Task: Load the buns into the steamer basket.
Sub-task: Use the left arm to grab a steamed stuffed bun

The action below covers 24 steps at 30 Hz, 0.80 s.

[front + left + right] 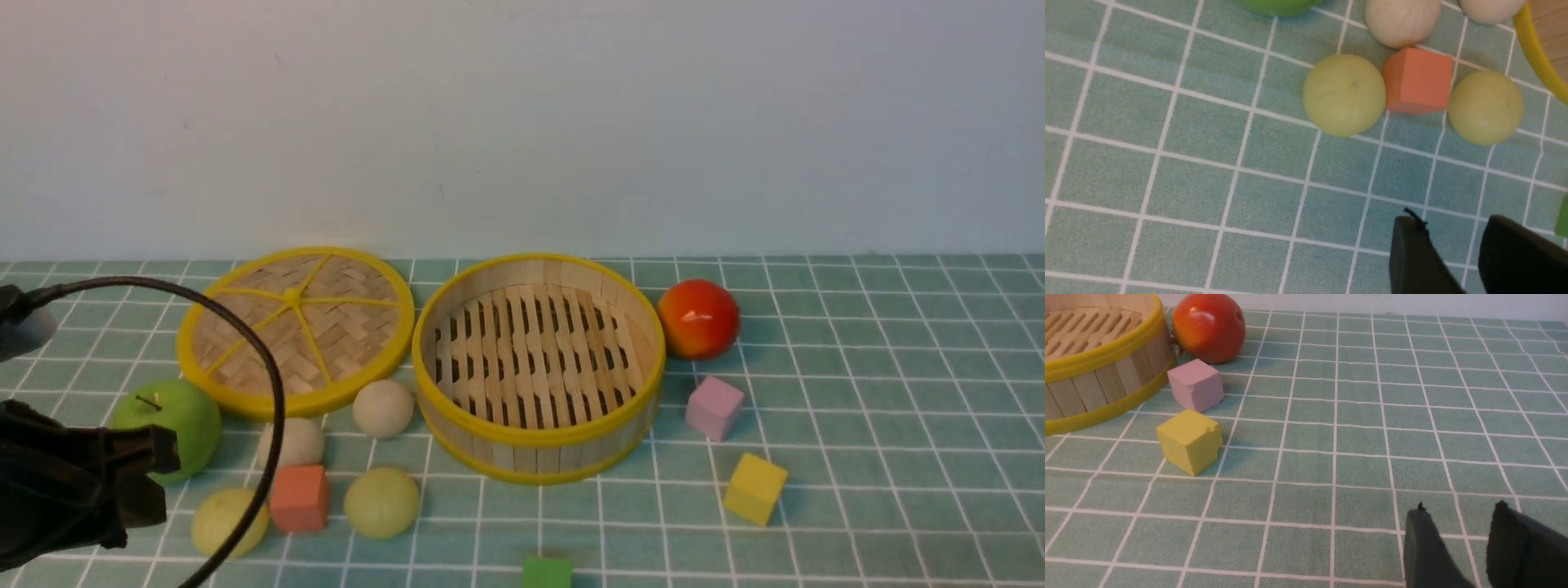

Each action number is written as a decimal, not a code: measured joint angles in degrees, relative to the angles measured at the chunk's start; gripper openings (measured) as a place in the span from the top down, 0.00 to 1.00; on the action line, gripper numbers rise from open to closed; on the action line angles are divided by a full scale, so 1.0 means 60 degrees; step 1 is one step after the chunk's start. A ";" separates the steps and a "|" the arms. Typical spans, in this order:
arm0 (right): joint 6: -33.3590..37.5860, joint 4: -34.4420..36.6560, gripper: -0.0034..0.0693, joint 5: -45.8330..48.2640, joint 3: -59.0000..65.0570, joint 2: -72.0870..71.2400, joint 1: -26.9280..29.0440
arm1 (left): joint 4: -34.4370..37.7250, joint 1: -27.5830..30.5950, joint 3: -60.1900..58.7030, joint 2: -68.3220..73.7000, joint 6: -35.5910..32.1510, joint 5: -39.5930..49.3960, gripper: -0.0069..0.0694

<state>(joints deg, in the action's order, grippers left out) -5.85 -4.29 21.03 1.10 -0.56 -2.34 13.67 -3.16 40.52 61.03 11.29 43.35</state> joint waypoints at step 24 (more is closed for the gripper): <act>0.0000 -0.0009 0.62 0.0000 0.0000 0.0000 0.0000 | -0.3948 -0.2331 0.2772 0.5056 0.2670 0.0690 0.60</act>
<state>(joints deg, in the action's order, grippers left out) -5.85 -4.35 21.03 1.10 -0.56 -2.34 -10.02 -17.14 57.15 91.37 27.31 47.49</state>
